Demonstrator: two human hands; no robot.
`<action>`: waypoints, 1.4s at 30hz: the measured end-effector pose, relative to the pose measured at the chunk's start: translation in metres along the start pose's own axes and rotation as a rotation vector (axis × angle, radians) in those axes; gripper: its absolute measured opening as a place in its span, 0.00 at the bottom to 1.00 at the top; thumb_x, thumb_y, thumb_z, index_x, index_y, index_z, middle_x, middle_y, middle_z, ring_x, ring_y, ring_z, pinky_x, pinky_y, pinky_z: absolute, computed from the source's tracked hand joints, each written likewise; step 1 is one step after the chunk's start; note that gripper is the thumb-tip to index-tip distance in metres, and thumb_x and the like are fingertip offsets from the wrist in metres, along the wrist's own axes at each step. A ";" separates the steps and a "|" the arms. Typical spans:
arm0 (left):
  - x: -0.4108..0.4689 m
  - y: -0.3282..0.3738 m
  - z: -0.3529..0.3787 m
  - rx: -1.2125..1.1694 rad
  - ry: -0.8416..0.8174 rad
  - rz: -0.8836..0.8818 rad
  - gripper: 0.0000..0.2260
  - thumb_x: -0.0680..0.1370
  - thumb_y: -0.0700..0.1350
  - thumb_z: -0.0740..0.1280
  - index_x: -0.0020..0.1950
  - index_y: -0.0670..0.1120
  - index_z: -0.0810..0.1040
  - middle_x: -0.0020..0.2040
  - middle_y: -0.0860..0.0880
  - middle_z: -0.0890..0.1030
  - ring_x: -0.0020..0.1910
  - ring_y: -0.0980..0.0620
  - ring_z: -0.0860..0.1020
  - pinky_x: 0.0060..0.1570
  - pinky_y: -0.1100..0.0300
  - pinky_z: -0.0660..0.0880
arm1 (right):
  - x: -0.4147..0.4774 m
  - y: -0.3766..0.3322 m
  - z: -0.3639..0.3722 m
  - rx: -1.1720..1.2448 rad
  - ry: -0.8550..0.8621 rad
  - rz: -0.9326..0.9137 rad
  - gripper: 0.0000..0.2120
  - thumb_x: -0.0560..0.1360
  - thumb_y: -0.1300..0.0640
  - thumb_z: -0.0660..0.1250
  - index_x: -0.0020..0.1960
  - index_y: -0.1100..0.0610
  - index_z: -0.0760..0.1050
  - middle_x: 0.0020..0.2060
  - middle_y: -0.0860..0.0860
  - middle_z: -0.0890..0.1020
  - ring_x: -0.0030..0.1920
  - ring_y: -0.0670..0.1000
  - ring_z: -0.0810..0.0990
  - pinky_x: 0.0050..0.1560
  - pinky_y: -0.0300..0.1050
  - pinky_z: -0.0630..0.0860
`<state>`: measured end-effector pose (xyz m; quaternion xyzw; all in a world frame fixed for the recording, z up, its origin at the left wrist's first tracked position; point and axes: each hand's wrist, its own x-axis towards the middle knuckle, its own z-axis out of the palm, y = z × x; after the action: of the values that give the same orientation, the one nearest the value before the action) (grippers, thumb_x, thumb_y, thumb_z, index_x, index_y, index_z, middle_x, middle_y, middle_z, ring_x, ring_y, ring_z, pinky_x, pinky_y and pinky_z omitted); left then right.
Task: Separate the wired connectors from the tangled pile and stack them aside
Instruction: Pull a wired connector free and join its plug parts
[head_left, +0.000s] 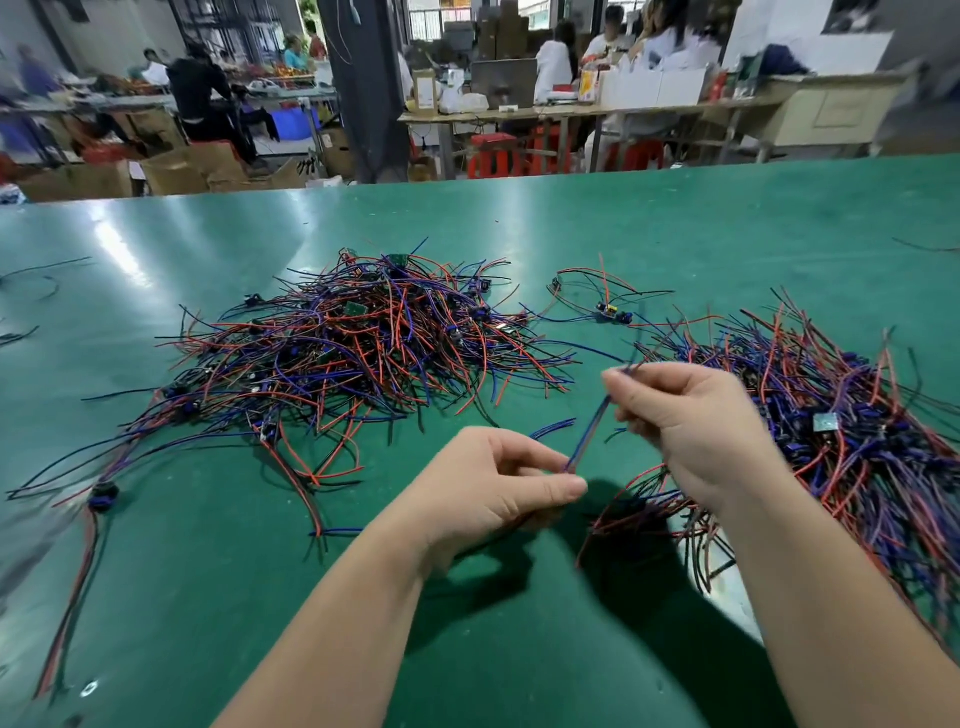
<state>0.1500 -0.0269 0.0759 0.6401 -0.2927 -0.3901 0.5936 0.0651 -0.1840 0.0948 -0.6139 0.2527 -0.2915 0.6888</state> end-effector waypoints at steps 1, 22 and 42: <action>-0.001 -0.001 0.002 0.048 -0.065 -0.013 0.06 0.70 0.37 0.75 0.45 0.44 0.82 0.31 0.48 0.80 0.27 0.55 0.75 0.31 0.65 0.72 | 0.003 -0.004 -0.007 0.051 0.067 -0.005 0.05 0.69 0.65 0.72 0.36 0.58 0.80 0.24 0.49 0.79 0.26 0.44 0.74 0.28 0.32 0.71; 0.002 0.010 0.009 -0.648 0.043 0.161 0.08 0.65 0.38 0.71 0.40 0.45 0.74 0.36 0.46 0.83 0.34 0.53 0.83 0.33 0.65 0.78 | -0.011 0.013 0.015 -0.077 -0.419 0.044 0.19 0.67 0.73 0.70 0.56 0.60 0.79 0.36 0.56 0.82 0.32 0.47 0.77 0.30 0.35 0.74; 0.011 -0.007 0.019 -0.323 0.260 0.413 0.12 0.70 0.27 0.70 0.38 0.44 0.77 0.42 0.52 0.85 0.41 0.56 0.82 0.44 0.67 0.76 | -0.012 0.016 0.034 0.437 -0.153 0.111 0.07 0.65 0.58 0.68 0.33 0.57 0.83 0.32 0.52 0.83 0.31 0.44 0.79 0.34 0.32 0.76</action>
<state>0.1395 -0.0454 0.0670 0.5091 -0.2722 -0.2171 0.7871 0.0818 -0.1509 0.0832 -0.4557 0.1641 -0.2534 0.8374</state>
